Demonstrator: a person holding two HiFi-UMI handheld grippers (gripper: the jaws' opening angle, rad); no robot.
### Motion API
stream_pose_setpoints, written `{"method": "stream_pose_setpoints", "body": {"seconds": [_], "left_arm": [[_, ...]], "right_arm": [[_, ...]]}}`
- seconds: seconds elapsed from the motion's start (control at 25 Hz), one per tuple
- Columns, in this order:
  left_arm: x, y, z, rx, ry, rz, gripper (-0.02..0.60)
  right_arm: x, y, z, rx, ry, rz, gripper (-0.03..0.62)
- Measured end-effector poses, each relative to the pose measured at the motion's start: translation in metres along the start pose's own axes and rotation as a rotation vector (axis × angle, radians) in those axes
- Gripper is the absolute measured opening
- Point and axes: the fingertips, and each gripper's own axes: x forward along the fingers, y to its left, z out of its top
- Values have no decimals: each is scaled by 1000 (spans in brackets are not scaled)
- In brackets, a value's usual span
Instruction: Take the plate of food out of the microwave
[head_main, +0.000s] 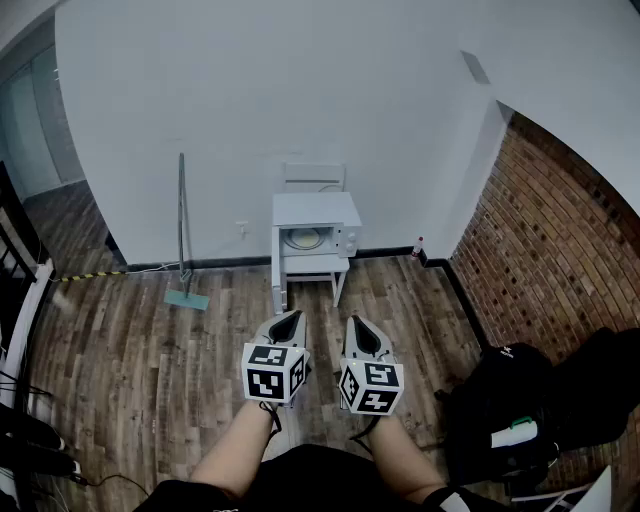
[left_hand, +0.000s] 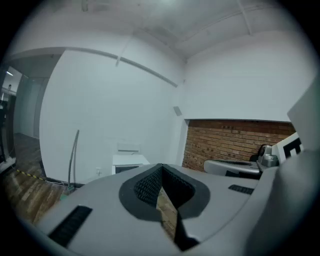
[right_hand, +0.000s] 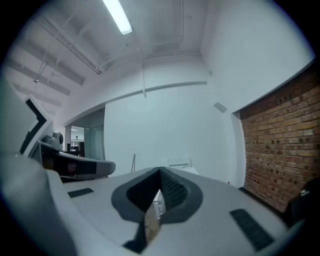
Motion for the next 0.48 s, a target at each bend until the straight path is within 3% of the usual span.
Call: {"method": "stream_pose_setpoints", "body": {"seconds": [0.16,0.48], "left_arm": [[-6,13,-1,-11,-4,-9,-2],[-13,39,-10,-20,15,-50,-2]], "right_arm": [[4,18,1,8,-20,24,6],[8,41,-4,51,-45,-15,6]]}}
